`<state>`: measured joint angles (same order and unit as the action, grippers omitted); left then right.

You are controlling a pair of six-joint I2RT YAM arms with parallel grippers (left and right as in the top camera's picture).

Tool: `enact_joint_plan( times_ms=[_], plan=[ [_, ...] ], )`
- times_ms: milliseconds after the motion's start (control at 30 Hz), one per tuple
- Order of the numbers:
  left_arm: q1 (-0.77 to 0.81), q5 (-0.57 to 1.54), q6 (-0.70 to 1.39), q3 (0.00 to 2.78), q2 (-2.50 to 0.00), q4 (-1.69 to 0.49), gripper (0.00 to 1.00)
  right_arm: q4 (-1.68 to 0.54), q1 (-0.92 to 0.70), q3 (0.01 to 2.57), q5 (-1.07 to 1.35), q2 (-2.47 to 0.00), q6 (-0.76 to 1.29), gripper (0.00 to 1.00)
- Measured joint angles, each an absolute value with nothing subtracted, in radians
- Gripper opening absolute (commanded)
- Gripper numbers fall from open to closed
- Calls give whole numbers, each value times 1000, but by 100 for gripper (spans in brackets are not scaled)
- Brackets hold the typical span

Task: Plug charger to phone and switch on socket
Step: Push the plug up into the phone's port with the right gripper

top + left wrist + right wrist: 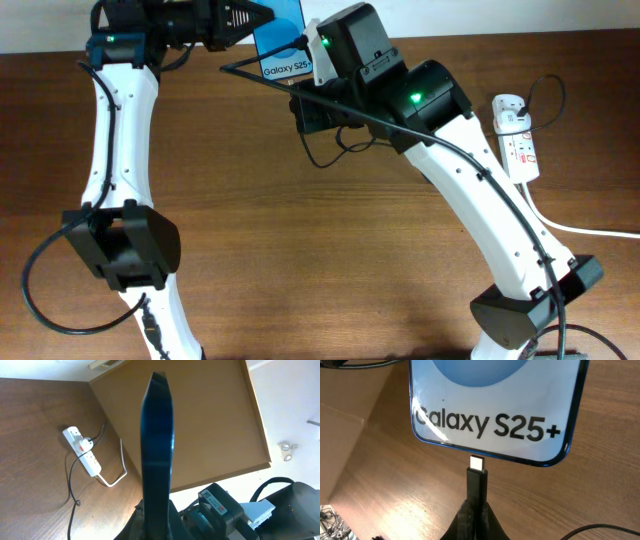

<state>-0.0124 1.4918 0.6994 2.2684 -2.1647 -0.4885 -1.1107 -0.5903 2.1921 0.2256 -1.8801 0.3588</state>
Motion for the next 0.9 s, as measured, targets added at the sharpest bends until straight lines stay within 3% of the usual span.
enact_joint_plan(
  times_ms=[900],
  plan=[
    [-12, 1496, 700, 2268, -2164, -488, 0, -1105, -590, 2192, 237, -1880, 368, 4]
  ],
)
